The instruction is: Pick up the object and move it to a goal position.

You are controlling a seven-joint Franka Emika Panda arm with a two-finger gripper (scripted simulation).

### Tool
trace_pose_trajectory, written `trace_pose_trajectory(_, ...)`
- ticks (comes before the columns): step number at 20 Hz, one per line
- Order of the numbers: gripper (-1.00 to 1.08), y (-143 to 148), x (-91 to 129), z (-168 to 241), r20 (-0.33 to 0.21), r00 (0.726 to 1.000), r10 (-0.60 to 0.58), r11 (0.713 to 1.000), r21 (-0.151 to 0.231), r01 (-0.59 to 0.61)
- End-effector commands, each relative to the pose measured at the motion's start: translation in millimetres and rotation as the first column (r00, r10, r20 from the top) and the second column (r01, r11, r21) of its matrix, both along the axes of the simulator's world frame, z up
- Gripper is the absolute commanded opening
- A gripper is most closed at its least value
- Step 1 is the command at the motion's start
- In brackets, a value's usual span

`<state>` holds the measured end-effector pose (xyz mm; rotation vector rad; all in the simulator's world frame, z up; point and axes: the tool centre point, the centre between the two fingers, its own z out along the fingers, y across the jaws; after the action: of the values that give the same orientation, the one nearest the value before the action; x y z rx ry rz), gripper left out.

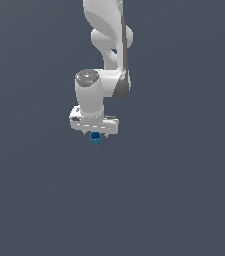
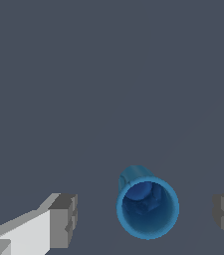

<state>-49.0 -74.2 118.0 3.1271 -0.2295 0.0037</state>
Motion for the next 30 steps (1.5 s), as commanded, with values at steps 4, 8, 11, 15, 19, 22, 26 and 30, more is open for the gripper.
trace_pose_trajectory(4, 1.00, -7.1, -21.8, -19.4, -0.001, 0.998, -0.063, 0.998, 0.005, 0.063)
trace_pose_trajectory(8, 1.00, -9.7, -30.1, -26.1, -0.002, 0.996, -0.086, 0.996, 0.006, 0.086)
trace_pose_trajectory(11, 1.00, -10.3, -32.0, -27.6, -0.002, 0.996, -0.091, 0.996, 0.006, 0.091)
trace_pose_trajectory(15, 1.00, -10.0, -31.1, -30.0, -0.003, 0.996, -0.088, 0.996, 0.006, 0.088)
trace_pose_trajectory(19, 1.00, -10.2, -31.9, -43.3, -0.002, 0.996, -0.089, 0.996, 0.006, 0.089)
trace_pose_trajectory(22, 1.00, -10.0, -32.7, -58.9, -0.002, 0.996, -0.090, 0.996, 0.006, 0.090)
trace_pose_trajectory(26, 1.00, -10.3, -32.8, -73.3, -0.002, 0.996, -0.091, 0.996, 0.006, 0.091)
trace_pose_trajectory(30, 1.00, -10.2, -32.4, -77.8, -0.002, 0.996, -0.091, 0.996, 0.006, 0.091)
